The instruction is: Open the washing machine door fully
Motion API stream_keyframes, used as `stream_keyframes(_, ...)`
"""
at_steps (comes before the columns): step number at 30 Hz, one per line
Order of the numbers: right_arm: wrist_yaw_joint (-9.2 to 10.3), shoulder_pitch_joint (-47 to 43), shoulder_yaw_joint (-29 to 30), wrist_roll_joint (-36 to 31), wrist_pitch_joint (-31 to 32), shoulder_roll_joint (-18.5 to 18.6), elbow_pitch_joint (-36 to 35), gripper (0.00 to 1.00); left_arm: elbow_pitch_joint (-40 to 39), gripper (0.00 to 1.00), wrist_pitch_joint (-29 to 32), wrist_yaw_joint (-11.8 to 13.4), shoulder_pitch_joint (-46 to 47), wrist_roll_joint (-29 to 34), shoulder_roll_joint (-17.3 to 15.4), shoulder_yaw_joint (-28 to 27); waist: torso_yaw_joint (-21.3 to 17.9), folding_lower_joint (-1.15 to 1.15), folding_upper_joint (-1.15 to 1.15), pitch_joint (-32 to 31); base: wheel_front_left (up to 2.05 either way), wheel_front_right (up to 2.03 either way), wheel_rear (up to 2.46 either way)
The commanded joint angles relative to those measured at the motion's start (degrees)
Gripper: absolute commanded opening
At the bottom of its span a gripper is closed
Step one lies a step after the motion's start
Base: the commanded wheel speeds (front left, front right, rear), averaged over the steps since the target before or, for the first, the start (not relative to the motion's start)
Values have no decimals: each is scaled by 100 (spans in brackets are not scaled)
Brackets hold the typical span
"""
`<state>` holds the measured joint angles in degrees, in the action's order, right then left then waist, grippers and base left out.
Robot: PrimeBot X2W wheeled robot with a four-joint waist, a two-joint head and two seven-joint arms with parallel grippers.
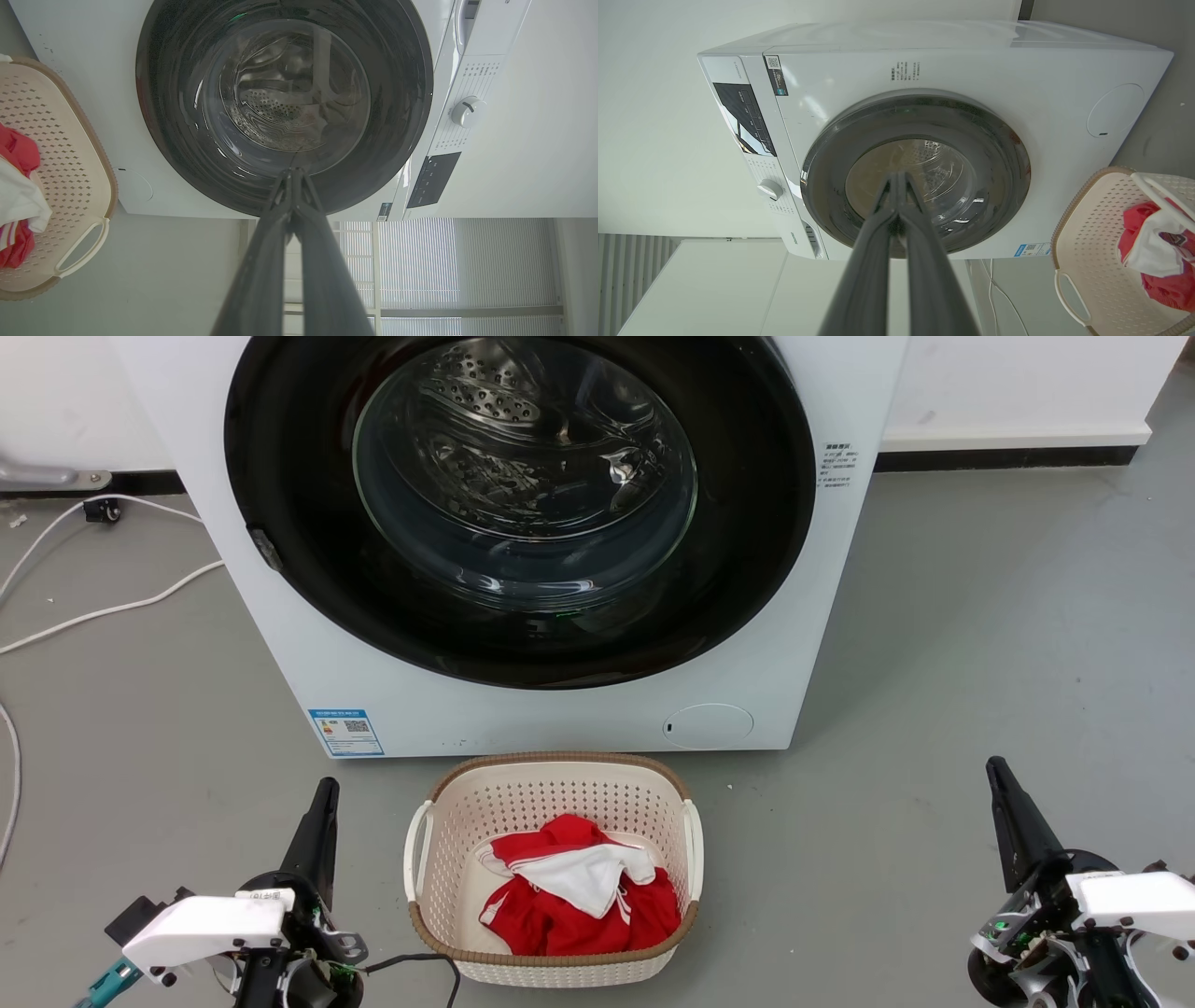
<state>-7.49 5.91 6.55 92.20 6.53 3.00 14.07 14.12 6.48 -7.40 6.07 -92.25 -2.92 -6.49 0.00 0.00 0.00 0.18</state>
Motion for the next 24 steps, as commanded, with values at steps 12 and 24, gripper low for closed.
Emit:
stream_keyframes(12,0,83,-5,1,-1,-26,3,0,-5,0,7,-23,44,18,4,-10,0,0,0,0,0,0,0)
stream_keyframes(24,0,83,-5,1,-1,-26,3,0,-5,0,7,-23,44,18,4,-10,0,0,0,0,0,0,0)
